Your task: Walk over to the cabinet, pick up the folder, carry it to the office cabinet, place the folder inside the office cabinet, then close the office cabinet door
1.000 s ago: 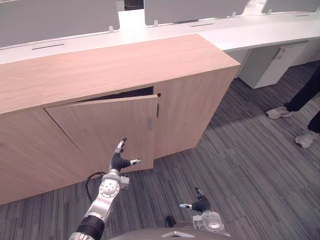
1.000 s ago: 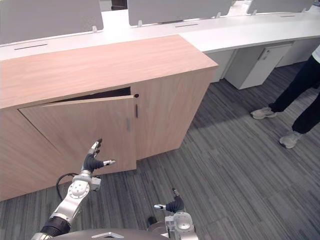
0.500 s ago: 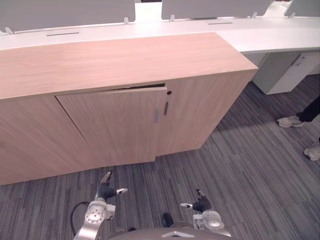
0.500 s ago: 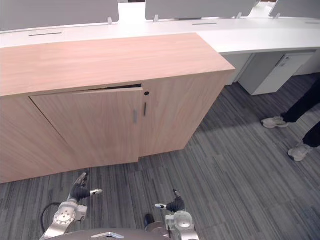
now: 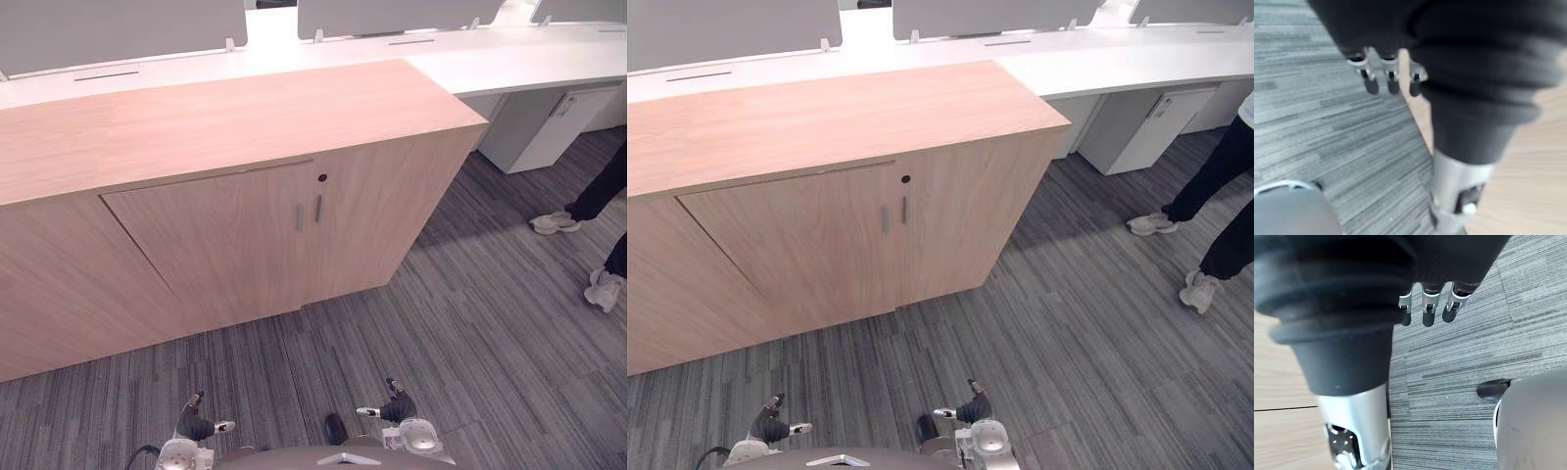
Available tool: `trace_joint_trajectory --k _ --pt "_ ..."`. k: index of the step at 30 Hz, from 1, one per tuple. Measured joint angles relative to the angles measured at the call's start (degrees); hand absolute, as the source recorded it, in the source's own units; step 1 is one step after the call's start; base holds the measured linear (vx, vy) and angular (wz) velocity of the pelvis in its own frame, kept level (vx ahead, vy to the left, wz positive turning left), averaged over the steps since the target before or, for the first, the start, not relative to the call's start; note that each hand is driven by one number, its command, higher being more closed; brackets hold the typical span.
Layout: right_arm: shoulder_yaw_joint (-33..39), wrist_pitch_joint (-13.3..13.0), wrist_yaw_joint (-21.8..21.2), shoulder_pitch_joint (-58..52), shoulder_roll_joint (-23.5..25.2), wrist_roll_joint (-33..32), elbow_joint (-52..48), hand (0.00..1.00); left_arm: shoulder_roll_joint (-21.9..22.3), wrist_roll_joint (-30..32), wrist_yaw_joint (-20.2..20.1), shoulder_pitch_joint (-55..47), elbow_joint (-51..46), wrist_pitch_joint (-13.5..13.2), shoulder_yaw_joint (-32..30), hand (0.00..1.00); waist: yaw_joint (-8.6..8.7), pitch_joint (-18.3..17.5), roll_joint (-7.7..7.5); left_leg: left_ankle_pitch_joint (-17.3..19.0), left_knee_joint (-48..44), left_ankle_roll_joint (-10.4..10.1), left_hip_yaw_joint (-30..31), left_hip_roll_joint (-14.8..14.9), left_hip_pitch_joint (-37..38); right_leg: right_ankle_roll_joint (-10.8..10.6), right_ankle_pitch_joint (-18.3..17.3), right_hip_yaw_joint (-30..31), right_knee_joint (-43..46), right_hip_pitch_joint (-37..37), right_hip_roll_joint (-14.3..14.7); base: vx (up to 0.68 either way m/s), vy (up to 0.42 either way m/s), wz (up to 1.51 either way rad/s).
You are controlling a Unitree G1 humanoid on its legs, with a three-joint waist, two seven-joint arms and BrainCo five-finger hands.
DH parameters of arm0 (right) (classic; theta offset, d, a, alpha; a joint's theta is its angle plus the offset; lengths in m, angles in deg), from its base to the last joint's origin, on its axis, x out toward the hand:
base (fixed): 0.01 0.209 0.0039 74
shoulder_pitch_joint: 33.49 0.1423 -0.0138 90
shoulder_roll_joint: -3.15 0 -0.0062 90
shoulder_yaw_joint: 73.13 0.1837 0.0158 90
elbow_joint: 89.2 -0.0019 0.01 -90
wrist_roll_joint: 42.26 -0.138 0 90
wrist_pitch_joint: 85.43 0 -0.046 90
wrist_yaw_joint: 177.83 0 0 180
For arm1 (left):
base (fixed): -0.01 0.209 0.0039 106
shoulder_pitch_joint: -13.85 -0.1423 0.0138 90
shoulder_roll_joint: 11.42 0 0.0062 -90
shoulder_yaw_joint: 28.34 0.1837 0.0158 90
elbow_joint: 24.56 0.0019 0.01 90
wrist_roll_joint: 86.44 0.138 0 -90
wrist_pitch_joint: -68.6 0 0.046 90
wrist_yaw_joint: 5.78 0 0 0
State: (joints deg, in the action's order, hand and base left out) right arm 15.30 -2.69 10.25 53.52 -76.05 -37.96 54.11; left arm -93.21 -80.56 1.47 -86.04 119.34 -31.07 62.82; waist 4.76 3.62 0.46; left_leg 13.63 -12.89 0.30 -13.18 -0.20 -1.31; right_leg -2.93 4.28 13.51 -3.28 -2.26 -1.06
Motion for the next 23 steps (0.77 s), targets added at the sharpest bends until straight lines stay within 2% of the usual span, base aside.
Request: trace_joint_trajectory --k 4,10,16,19,23 --pt "-0.1 0.1 0.0 1.0 -0.1 0.0 1.8 0.00 0.1 0.0 0.0 0.2 1.1 0.3 -0.1 0.00 -1.09 -0.3 0.40 -0.9 2.6 0.8 -0.3 0.4 2.3 -0.3 0.3 -0.4 -0.3 0.9 0.5 0.16 -0.015 -0.13" --pt "-0.2 0.1 0.0 1.0 -0.2 0.0 2.4 0.00 1.5 0.0 0.1 1.5 1.4 0.5 -0.5 0.00 -1.34 -0.6 0.96 -1.4 5.9 1.0 0.7 0.5 6.2 -0.3 0.3 -1.8 -0.7 3.4 1.1 0.10 -0.007 0.00" --pt "0.0 0.2 0.0 1.5 0.0 0.1 4.2 0.00 1.6 0.0 0.1 1.8 2.0 0.6 -1.1 0.00 -1.49 -0.6 0.98 -2.0 6.1 1.4 2.3 -0.3 6.6 -0.3 0.3 -3.4 -0.3 4.0 0.7 -0.01 -0.008 0.07" --pt "0.0 0.2 0.0 1.5 0.1 0.2 4.6 0.00 1.7 0.0 0.1 1.8 2.3 0.6 -1.1 0.00 -2.11 -0.6 0.95 -2.5 6.3 1.5 2.3 -0.5 6.9 -0.3 0.3 -3.5 0.3 4.0 0.5 -0.07 -0.019 0.04" --pt "-0.1 0.2 0.0 1.7 0.1 0.2 6.1 0.00 1.6 -0.1 0.1 1.8 3.1 0.8 -1.1 0.00 -2.84 -0.9 0.28 -5.0 9.5 1.6 2.5 -1.5 7.7 -0.4 0.2 -4.3 0.5 3.3 -0.1 -0.10 -0.035 0.02"
